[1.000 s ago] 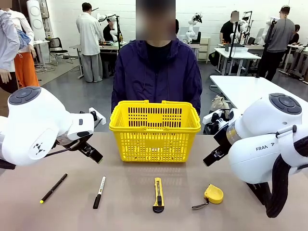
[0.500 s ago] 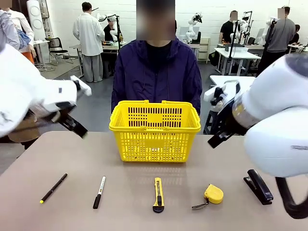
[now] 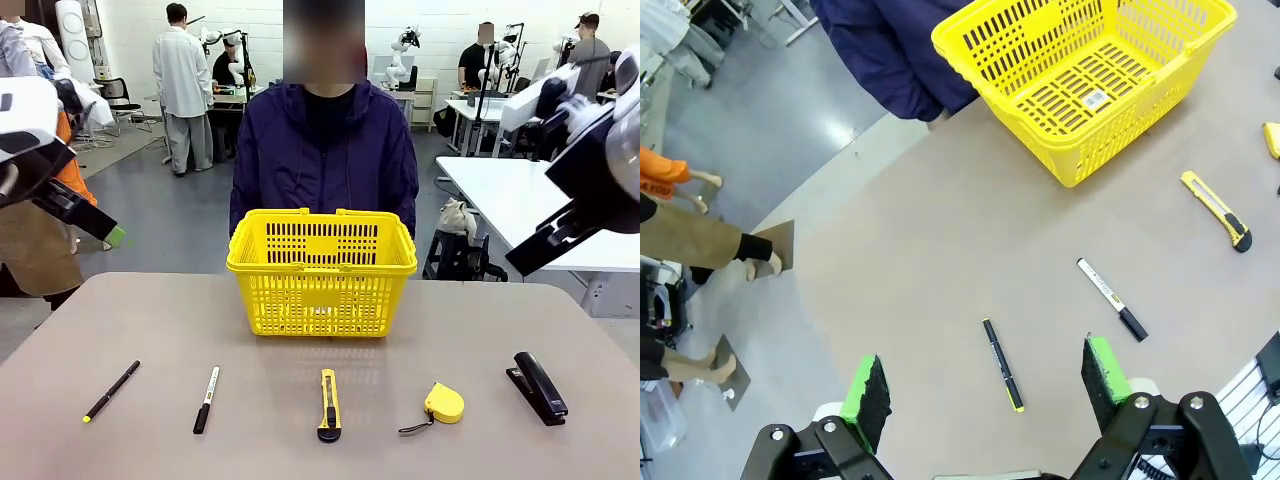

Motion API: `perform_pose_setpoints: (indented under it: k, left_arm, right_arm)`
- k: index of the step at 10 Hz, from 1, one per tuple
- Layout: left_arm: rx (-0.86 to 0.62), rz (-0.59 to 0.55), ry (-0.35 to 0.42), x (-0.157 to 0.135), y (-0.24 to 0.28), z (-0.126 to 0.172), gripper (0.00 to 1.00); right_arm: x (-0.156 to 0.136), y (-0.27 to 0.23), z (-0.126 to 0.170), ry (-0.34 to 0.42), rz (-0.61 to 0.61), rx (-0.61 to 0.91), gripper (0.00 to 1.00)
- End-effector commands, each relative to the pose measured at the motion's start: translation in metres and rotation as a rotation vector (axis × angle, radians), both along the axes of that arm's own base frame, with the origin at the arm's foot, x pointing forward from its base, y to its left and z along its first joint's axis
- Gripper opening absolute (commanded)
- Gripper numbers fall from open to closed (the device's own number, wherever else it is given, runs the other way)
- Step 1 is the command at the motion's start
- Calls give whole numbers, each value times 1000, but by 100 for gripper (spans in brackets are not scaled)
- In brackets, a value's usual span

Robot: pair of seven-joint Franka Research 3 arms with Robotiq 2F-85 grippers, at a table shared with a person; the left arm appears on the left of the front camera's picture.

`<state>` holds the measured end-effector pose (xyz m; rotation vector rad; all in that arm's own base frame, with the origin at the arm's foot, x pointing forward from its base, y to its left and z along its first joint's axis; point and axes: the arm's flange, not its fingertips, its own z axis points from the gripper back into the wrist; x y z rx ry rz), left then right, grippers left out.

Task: Place the items the person wants into the basket.
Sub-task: Pick up the item the person points to and place it in the Market Basket.

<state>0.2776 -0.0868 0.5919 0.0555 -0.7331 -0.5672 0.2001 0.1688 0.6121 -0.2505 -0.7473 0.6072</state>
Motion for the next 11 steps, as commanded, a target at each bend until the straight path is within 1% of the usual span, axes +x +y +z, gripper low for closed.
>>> perform_pose_setpoints:
  k: [1,2,7,8,9,10,11]
  left_arm:
    - [-10,-30,1,-8,0,2,100]
    - [0,0,0,0,0,0,100]
    - [-1,-4,1,-3,0,1,100]
    - [-247,-193,140,5,32,6,100]
    - [-376,-288,199,18,65,4,100]
    - [-461,-347,225,28,97,1,100]
    - [-557,-352,226,38,133,-5,100]
  right_arm:
    - [11,8,-12,-11,-14,-17,100]
    - [0,0,0,0,0,0,100]
    - [0,1,1,-1,3,1,100]
    - [9,-39,0,141,264,106,100]
    - [23,-83,-4,162,300,280,100]
    - [34,-122,-11,192,333,405,100]
    - [41,-169,-17,196,369,537,100]
